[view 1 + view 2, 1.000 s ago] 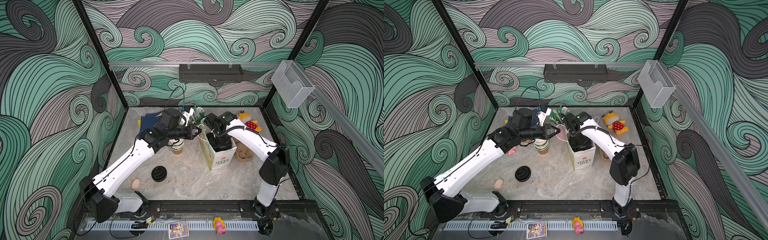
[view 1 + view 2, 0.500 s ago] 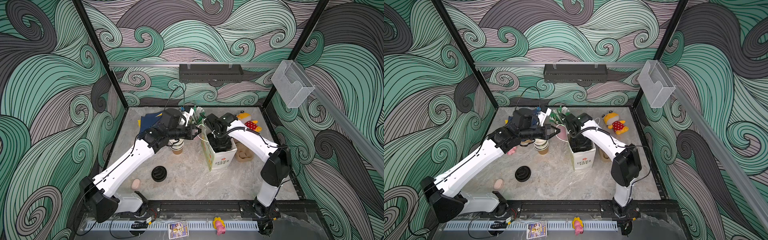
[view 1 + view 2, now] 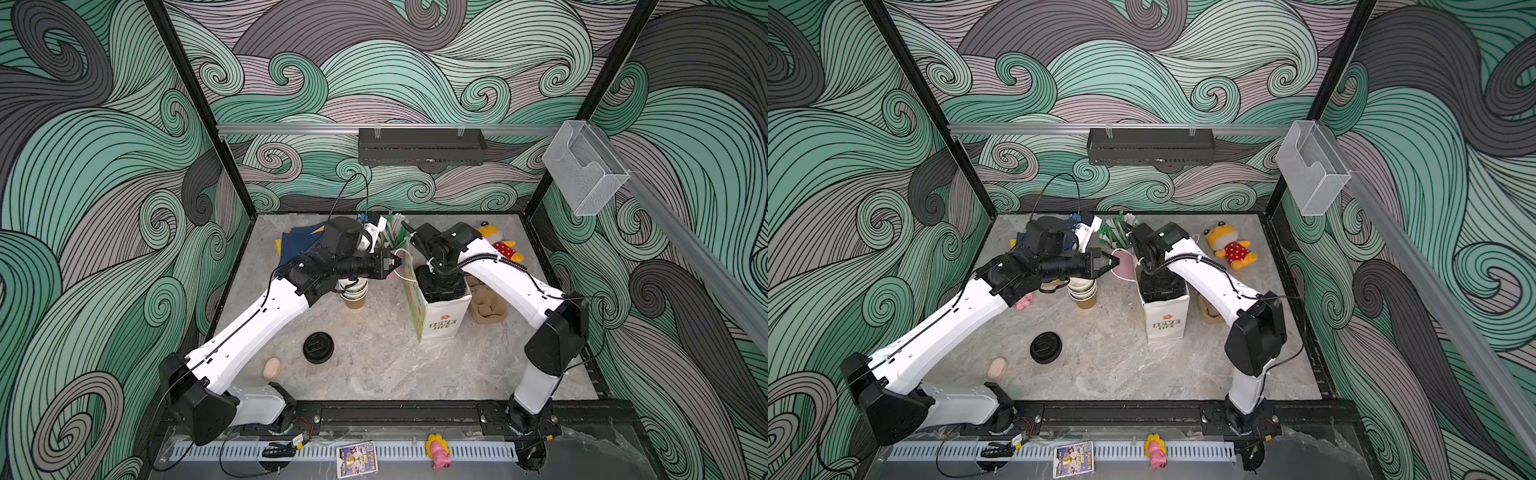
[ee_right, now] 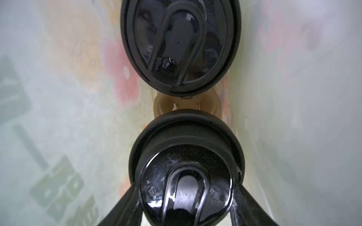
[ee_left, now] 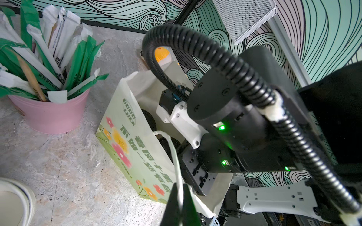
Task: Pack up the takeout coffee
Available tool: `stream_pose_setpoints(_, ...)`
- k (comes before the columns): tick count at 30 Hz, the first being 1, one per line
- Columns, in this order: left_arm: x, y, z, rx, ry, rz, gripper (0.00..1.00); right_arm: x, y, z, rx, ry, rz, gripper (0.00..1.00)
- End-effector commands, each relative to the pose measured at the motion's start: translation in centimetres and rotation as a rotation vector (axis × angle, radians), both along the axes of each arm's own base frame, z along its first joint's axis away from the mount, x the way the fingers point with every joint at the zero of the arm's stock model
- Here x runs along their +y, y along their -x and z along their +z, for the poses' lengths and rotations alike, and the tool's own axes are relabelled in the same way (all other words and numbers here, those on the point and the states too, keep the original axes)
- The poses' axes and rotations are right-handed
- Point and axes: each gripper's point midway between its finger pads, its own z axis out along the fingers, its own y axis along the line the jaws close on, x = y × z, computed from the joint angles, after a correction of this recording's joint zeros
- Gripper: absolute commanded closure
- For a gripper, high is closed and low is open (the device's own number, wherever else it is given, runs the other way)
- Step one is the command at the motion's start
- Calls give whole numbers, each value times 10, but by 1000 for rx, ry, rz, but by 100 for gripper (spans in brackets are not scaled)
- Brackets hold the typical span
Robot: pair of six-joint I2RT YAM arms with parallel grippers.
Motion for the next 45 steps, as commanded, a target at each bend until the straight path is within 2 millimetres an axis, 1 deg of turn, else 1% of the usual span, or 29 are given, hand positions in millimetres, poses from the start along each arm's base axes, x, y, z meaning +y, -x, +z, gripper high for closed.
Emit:
stream_pose_setpoints(1, 3, -4, 8, -24, -13, 4, 100, 1, -3, -6, -16, -6, -18, 42)
stream_pose_setpoints(7, 3, -5, 9, -25, -13, 7, 100, 6, -7, -20, -14, -10, -13, 43)
stream_pose_setpoints(15, 4, -7, 8, -26, -18, 13, 100, 4, -4, -39, 9, 4, -12, 44)
stream_pose_setpoints(21, 4, -8, 9, -28, -19, 15, 100, 3, -2, -46, 24, 13, -8, 44)
stream_pose_setpoints(23, 4, -8, 9, -29, -18, 15, 100, 2, -1, -46, 24, 17, -8, 44)
stream_pose_setpoints(26, 4, -8, 10, -34, -20, 15, 100, 4, -2, -37, 13, -1, -9, 44)
stream_pose_setpoints(31, 5, -8, 9, -31, -25, 18, 100, 1, -4, -6, -43, -17, -11, 44)
stream_pose_setpoints(34, 5, -9, 8, -30, -27, 20, 100, -1, -6, 4, -65, -19, -14, 44)
stream_pose_setpoints(40, 6, -9, 7, -27, -29, 21, 100, 0, -9, 0, -65, -15, -29, 45)
stream_pose_setpoints(45, 6, -8, 7, -28, -31, 20, 100, 0, -13, -14, -69, 2, -27, 46)
